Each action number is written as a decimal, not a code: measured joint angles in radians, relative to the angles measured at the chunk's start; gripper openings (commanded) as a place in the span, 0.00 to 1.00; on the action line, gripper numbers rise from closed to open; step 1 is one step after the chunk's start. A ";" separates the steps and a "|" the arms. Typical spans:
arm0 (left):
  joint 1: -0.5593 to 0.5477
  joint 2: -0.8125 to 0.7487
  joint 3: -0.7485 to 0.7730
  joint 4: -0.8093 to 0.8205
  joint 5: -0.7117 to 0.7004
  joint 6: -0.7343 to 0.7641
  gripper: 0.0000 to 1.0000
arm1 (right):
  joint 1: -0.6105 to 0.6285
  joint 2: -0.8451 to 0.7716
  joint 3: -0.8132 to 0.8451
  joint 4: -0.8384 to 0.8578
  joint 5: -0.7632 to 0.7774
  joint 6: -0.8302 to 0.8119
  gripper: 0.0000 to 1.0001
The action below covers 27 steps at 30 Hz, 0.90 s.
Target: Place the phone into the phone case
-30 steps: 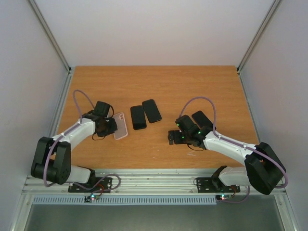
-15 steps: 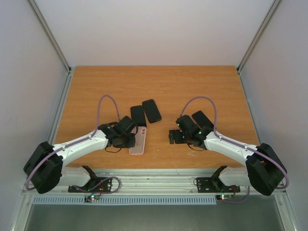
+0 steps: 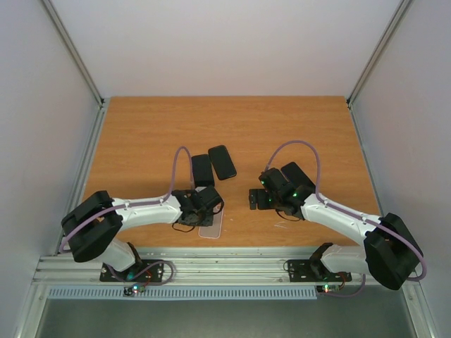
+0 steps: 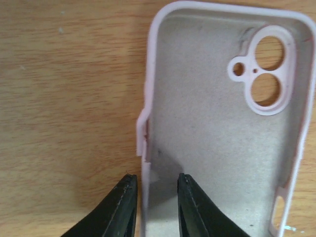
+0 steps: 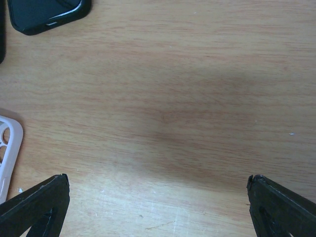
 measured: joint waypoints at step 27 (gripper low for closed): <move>0.056 -0.268 -0.084 0.106 0.053 -0.026 0.93 | -0.421 -0.006 0.088 -0.095 -0.149 -0.016 0.98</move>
